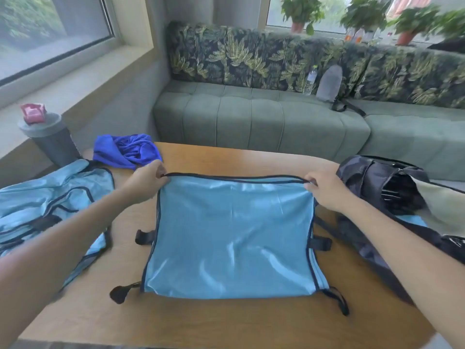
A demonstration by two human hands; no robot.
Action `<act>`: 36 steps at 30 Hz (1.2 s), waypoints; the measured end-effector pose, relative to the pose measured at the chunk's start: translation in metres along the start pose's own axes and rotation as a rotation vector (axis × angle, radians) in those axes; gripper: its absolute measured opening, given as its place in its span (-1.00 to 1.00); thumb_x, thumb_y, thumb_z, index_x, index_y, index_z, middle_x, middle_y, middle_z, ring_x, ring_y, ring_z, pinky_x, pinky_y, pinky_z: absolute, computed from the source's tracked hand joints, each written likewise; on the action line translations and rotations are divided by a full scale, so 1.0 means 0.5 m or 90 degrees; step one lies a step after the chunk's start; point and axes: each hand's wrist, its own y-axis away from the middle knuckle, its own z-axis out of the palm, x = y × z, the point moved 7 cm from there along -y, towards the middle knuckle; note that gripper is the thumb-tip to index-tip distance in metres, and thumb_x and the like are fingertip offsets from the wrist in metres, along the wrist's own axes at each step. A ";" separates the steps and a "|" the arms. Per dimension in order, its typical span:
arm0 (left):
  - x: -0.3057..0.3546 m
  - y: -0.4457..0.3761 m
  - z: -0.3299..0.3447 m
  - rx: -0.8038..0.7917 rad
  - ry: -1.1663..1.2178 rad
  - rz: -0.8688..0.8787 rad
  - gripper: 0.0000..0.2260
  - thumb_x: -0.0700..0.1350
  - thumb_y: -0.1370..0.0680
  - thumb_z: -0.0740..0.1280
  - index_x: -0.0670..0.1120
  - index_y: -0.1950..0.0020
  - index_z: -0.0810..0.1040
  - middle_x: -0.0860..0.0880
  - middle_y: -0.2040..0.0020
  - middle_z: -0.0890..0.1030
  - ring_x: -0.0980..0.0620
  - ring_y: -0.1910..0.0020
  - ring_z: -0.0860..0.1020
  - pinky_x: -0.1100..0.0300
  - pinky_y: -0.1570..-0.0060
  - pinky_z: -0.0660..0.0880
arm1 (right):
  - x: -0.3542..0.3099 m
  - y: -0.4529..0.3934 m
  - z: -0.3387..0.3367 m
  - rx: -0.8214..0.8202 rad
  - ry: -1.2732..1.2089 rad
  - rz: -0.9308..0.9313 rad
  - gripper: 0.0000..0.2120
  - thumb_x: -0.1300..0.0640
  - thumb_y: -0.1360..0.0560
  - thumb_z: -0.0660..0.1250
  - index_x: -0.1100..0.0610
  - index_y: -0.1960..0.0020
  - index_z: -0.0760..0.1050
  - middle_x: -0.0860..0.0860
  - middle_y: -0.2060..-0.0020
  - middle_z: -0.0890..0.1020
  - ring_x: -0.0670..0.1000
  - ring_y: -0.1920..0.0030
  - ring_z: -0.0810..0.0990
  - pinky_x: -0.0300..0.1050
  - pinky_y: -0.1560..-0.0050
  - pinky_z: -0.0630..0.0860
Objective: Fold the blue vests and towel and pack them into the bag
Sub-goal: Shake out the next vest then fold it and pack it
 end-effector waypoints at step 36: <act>-0.134 0.429 0.066 -0.013 -0.045 0.173 -0.76 -0.13 -0.66 0.27 0.13 -0.26 0.58 0.13 -0.16 0.58 0.09 -0.14 0.54 0.10 -0.15 0.49 | -0.021 0.592 0.290 0.094 -0.052 -0.160 -0.62 0.01 -0.67 0.20 0.08 -0.44 0.48 -0.15 -0.37 0.49 -0.15 -0.41 0.37 -0.29 -0.44 0.20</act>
